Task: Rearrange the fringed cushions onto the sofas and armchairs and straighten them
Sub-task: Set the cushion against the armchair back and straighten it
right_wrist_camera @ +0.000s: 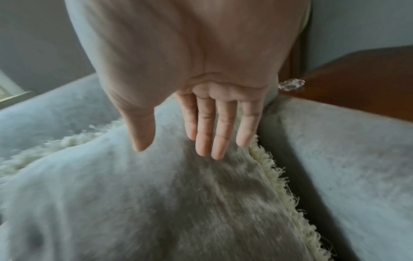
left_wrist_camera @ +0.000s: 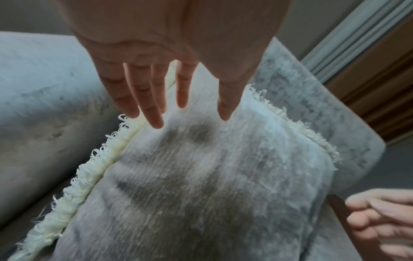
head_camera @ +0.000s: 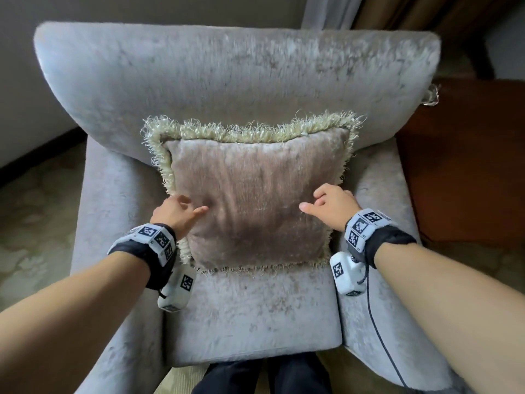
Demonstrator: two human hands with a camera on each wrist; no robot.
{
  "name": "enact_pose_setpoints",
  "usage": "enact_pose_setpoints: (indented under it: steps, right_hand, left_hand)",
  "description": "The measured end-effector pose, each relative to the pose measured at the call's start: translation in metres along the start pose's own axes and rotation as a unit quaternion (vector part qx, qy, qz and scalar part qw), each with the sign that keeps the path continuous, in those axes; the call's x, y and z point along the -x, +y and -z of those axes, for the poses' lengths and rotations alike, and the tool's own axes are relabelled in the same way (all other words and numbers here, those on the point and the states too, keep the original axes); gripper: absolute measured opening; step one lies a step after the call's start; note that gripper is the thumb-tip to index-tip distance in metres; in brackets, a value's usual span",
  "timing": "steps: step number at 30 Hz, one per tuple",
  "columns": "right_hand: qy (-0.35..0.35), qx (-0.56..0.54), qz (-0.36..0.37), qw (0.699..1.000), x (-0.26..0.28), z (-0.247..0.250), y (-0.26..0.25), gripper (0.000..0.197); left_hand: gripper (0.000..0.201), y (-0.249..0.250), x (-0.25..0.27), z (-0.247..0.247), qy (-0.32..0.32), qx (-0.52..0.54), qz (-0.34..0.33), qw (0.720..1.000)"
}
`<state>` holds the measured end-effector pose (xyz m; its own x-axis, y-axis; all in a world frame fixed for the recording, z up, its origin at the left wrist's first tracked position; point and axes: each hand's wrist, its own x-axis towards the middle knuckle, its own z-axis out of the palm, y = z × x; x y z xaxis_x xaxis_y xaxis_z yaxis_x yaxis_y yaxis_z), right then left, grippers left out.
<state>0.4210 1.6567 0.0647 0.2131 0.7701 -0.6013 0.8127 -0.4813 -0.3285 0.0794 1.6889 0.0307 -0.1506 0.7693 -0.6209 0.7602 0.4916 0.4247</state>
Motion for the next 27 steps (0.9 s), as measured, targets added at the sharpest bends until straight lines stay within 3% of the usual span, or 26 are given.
enact_pose_setpoints:
  steps: [10,19,27]
  right_hand:
    - [-0.003,0.061,0.006,0.998,0.109,0.035,0.002,0.06]
    - [0.035,0.081,0.062,0.994,0.193,0.079,0.028,0.056]
    - [0.054,0.087,0.088,0.991,0.24,0.106,0.055,0.056]
  left_hand:
    - [0.049,0.046,0.115,0.03,0.004,-0.074,-0.135,0.988]
    - [0.046,0.053,0.233,0.047,0.047,-0.248,-0.184,0.95]
    - [0.046,0.077,0.29,0.046,0.092,-0.274,-0.223,0.931]
